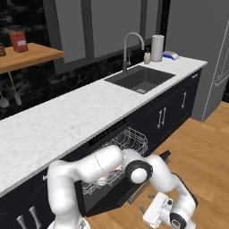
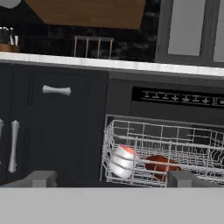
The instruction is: Pick up the cup and bowl from the counter, place them in the dishwasher, and close the dishwasher door.
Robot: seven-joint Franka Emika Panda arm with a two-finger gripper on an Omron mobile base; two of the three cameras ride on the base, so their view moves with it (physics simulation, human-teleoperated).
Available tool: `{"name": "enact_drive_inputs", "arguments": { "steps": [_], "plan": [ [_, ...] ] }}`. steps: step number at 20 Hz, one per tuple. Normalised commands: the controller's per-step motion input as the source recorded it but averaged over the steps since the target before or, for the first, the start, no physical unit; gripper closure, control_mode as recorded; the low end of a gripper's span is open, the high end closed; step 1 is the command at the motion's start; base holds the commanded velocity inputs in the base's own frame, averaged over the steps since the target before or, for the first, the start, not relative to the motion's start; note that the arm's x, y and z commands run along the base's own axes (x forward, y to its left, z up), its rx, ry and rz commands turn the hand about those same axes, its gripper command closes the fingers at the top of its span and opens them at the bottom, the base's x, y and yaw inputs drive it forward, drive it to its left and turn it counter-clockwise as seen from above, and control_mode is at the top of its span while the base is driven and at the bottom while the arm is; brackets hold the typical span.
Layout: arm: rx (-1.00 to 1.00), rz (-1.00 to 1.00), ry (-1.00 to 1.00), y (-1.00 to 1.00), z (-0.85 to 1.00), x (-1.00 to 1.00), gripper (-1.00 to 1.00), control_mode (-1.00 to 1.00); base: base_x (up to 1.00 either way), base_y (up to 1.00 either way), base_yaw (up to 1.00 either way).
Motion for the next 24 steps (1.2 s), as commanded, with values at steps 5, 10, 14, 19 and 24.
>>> {"name": "enact_drive_inputs", "arguments": {
  "steps": [5,10,14,19,24],
  "plan": [
    [0.08,0.05,0.00,0.00,-0.93,0.78,-1.00,-1.00,0.00,0.00,0.00],
    [0.10,0.07,-0.01,0.00,-0.79,0.78,-1.00,-1.00,0.00,0.00,0.00],
    [0.08,0.05,-0.05,0.05,-0.83,0.48,-1.00,-1.00,0.00,0.00,0.00],
    [0.14,0.02,0.00,0.01,-0.86,0.27,-1.00,-1.00,0.00,0.00,0.00],
    [0.14,0.00,0.04,0.03,-1.00,0.27,-1.00,-1.00,0.00,0.00,0.00]
  ]
}}
